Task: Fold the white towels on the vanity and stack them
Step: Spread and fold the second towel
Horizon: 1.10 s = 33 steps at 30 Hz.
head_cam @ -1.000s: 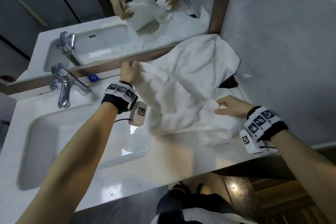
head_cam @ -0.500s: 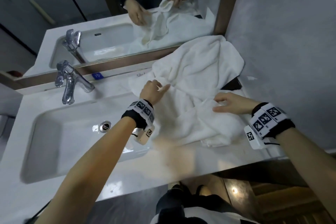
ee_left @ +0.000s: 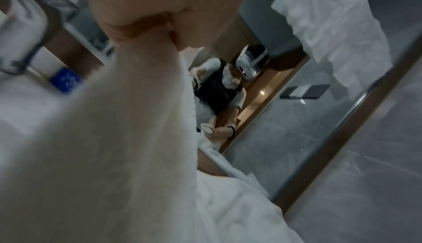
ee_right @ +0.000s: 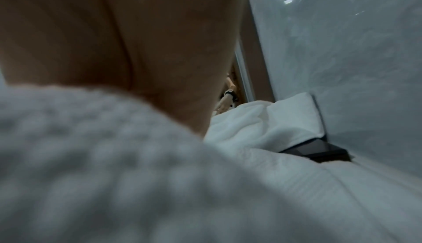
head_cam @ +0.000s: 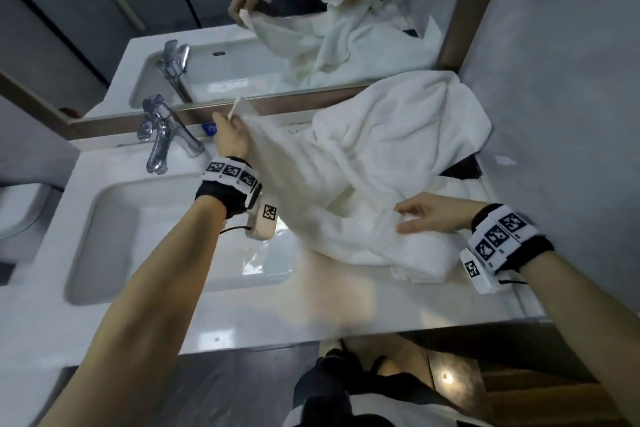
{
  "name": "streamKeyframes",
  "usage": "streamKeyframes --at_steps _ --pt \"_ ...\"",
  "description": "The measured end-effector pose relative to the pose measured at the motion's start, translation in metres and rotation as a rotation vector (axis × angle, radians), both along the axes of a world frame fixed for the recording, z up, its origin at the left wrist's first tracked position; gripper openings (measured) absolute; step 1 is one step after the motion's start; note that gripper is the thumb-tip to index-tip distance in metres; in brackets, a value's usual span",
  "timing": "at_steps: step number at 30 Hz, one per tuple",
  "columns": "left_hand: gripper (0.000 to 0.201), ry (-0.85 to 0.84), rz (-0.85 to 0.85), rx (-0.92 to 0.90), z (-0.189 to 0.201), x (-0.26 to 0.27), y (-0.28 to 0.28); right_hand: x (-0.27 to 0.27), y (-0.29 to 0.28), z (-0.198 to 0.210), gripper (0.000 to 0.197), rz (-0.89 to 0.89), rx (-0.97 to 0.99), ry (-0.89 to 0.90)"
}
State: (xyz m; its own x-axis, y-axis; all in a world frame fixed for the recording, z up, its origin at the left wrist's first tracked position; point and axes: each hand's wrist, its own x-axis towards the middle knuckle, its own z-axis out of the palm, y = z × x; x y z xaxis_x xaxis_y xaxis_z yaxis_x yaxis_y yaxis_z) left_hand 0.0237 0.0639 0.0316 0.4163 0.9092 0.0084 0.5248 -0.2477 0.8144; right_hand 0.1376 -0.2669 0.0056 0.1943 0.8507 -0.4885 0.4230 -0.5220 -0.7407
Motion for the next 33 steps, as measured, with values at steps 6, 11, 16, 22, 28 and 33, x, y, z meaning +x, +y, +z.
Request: streamKeyframes --at_steps 6,11,16,22,28,33 --pt "0.032 -0.032 -0.296 -0.175 -0.001 -0.023 -0.007 -0.007 0.029 0.002 0.010 0.078 0.089 -0.030" --pt "0.030 -0.120 -0.488 -0.393 0.005 -0.041 -0.052 -0.012 0.073 0.035 0.018 0.078 0.341 -0.140" --pt "0.030 -0.226 -0.492 -0.643 0.000 -0.057 -0.083 -0.028 0.112 0.058 0.032 0.134 0.486 -0.148" --pt "0.031 -0.312 -0.431 -0.706 0.000 -0.071 -0.092 -0.027 0.134 0.046 0.036 0.076 0.461 -0.219" --pt "0.024 -0.368 -0.397 -0.684 -0.004 -0.076 -0.098 -0.031 0.144 0.037 0.021 -0.055 0.393 -0.260" --pt "0.027 -0.337 -0.400 -0.488 -0.008 -0.076 -0.103 -0.033 0.147 0.038 0.025 -0.116 0.406 -0.247"
